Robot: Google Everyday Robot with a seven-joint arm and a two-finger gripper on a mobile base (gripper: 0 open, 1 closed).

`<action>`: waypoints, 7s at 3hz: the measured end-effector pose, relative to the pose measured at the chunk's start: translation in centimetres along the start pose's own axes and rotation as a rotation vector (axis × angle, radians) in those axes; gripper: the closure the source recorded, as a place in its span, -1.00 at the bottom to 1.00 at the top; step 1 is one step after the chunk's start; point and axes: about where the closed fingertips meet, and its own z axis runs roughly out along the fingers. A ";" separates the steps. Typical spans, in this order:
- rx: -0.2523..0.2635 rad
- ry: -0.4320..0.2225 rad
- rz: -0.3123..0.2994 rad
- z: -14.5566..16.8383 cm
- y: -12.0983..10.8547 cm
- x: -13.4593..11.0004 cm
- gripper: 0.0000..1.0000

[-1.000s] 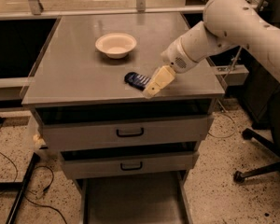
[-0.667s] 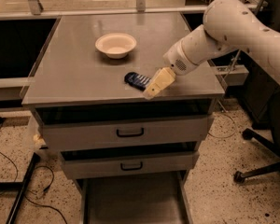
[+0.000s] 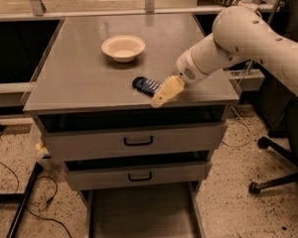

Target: Place rxbar blueberry into bottom drawer

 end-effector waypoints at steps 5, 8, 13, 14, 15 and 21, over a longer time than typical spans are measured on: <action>0.002 -0.007 0.022 0.3 -0.1 0.2 0.77; 0.001 -0.007 0.021 -0.8 -0.2 -0.8 1.00; 0.041 -0.162 -0.083 -9.9 6.8 -0.3 1.00; 0.167 -0.064 -0.100 -12.3 8.8 4.2 1.00; 0.218 0.071 -0.089 -11.3 10.5 10.9 1.00; 0.051 -0.022 0.034 10.6 13.4 30.1 1.00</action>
Offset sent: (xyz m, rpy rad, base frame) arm 0.0008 -0.0001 -0.0030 0.0121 0.0069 -0.0157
